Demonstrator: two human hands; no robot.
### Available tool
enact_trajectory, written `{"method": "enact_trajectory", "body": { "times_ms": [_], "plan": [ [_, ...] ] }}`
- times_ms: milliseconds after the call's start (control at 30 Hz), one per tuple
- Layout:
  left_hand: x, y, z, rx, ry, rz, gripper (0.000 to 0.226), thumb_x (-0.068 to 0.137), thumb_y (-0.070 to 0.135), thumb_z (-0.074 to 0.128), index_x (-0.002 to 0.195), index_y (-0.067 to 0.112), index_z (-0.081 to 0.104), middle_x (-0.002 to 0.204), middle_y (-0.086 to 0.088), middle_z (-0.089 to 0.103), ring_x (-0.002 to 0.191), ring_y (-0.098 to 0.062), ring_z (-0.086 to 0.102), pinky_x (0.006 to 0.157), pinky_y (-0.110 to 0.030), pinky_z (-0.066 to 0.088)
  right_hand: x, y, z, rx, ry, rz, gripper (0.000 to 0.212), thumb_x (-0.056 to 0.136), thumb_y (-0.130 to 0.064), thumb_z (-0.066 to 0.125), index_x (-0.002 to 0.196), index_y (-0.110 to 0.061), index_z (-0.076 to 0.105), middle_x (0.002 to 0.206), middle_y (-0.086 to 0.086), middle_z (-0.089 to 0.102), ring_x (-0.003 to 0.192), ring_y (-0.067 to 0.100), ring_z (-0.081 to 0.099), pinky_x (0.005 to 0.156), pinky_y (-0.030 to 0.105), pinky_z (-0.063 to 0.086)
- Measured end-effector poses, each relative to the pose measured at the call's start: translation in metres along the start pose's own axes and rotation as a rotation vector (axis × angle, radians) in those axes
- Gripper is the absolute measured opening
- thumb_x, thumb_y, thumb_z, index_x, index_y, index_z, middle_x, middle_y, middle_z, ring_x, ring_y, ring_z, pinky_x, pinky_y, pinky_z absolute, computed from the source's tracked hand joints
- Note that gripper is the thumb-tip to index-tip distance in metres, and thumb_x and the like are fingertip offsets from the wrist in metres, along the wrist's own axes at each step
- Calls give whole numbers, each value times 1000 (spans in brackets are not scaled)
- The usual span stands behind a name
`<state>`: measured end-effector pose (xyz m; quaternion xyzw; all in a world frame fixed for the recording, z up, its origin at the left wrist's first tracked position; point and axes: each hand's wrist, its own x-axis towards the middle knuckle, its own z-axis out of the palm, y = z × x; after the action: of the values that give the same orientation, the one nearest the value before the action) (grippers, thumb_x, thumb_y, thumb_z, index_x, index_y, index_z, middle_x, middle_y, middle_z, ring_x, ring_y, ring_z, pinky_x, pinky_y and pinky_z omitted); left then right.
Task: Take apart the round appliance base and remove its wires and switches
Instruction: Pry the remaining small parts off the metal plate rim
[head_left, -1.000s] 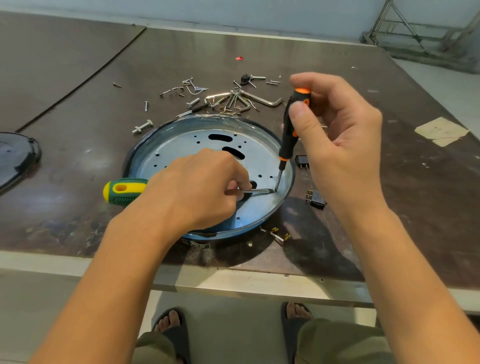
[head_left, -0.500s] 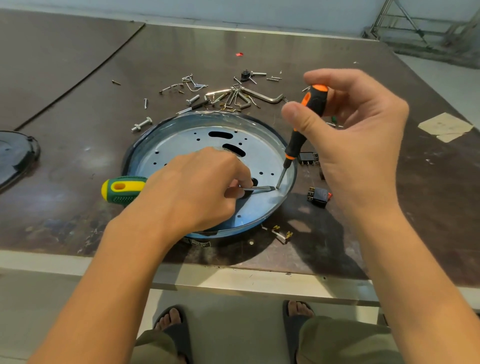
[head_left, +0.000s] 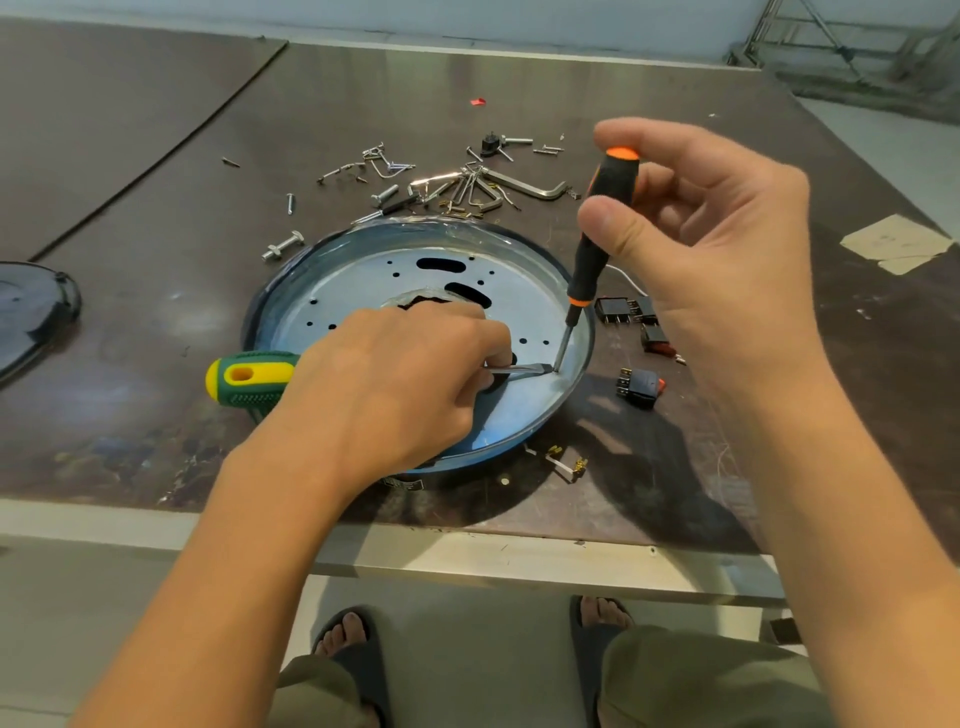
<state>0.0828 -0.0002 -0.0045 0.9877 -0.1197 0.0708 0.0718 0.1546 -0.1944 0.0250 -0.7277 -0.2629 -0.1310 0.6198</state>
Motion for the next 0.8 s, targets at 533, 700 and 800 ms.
{"method": "enact_trajectory", "body": {
  "times_ms": [533, 700, 800],
  "plan": [
    [2, -3, -2, -44, -8, 10, 28, 83, 26, 55, 103, 37, 72, 92, 10, 62, 82, -25, 59, 62, -39, 53, 0, 8, -13, -16, -40, -22, 34, 95, 3, 63, 126, -9, 65, 109, 13, 72, 106, 24, 71, 94, 42, 59],
    [2, 0, -2, -12, -15, -4, 22, 81, 24, 54, 93, 26, 72, 87, 5, 62, 78, -26, 58, 59, -40, 53, -4, 5, -5, -52, -34, -78, 27, 95, -12, 71, 122, -12, 65, 100, 13, 69, 94, 12, 66, 88, 36, 58],
    [2, 2, 0, 22, 3, -4, 24, 80, 25, 50, 93, 24, 70, 87, 4, 61, 77, -26, 57, 57, -40, 52, -5, 3, 2, 10, -57, -114, 30, 92, -5, 73, 121, -11, 66, 95, 15, 69, 90, 12, 67, 84, 30, 59]
  ]
}}
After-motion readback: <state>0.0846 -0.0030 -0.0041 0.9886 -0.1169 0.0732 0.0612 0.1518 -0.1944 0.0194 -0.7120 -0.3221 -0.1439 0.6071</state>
